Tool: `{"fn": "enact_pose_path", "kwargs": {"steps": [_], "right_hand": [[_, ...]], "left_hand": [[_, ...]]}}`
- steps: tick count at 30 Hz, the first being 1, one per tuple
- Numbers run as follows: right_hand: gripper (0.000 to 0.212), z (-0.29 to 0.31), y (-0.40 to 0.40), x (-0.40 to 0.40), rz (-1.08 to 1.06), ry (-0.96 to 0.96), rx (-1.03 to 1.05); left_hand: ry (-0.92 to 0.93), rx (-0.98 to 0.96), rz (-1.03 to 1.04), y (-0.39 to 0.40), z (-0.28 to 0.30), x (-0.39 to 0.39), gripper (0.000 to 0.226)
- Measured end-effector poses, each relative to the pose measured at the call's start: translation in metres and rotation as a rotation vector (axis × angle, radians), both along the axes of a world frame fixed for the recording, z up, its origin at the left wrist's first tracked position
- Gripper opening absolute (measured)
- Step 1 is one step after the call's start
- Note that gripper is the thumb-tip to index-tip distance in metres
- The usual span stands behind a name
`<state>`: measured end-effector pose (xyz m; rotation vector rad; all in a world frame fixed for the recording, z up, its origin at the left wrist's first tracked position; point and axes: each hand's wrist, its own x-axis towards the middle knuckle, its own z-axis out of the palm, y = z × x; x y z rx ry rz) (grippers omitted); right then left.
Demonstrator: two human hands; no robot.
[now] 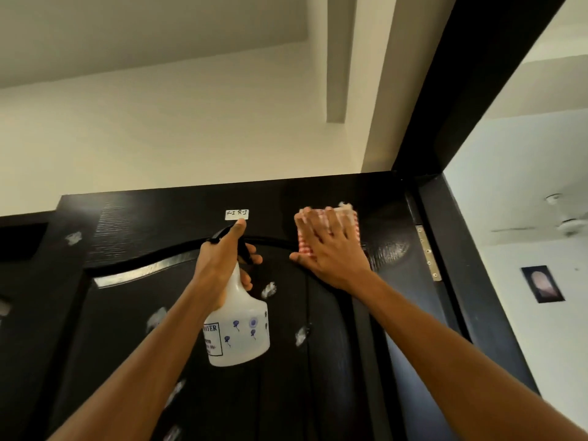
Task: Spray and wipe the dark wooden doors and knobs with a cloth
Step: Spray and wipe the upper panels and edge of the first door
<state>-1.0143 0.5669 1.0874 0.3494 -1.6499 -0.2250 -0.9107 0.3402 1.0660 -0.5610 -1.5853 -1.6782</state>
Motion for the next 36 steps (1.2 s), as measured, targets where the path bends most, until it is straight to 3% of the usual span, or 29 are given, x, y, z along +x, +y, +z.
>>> {"fn": "enact_pose_path", "kwargs": {"steps": [2,3,7,9,12,16,18,21,22,27,36], "right_hand": [[0.087,0.018,-0.013,0.003,-0.011,-0.020,0.143],[0.089,0.025,-0.018,0.005,-0.012,-0.022,0.120],[0.094,0.033,-0.047,0.000,0.111,0.057,-0.439],[0.096,0.033,-0.068,-0.004,0.162,0.066,-0.572],[0.094,0.031,-0.083,-0.008,0.096,0.047,-0.358],[0.095,0.034,-0.064,-0.003,-0.003,0.004,0.098],[0.091,0.042,-0.053,-0.001,-0.006,0.051,-0.026],[0.083,0.055,-0.074,0.003,0.053,0.045,-0.549],[0.084,0.056,-0.091,0.004,0.081,0.023,-0.639],[0.084,0.023,-0.143,-0.006,0.057,0.044,-0.448],[0.091,0.013,-0.190,-0.003,0.018,-0.020,-0.441]], "left_hand": [[-0.011,0.011,-0.003,-0.016,-0.001,0.004,0.055],[-0.008,0.014,-0.008,-0.024,-0.002,0.007,0.054],[0.040,0.034,0.012,-0.057,-0.005,0.015,0.049],[0.061,0.049,0.038,-0.078,-0.009,0.018,0.051],[0.070,0.018,0.096,-0.103,-0.009,0.018,0.063],[0.096,-0.029,0.086,-0.127,-0.005,0.016,0.051],[0.100,-0.062,0.062,-0.133,-0.002,0.014,0.045],[0.114,-0.077,0.038,-0.145,0.006,0.012,0.043],[0.120,-0.074,0.032,-0.150,0.008,0.011,0.043],[0.079,-0.072,-0.018,-0.165,0.012,-0.003,0.054],[0.078,-0.057,-0.161,-0.193,0.029,-0.014,0.063]]}}
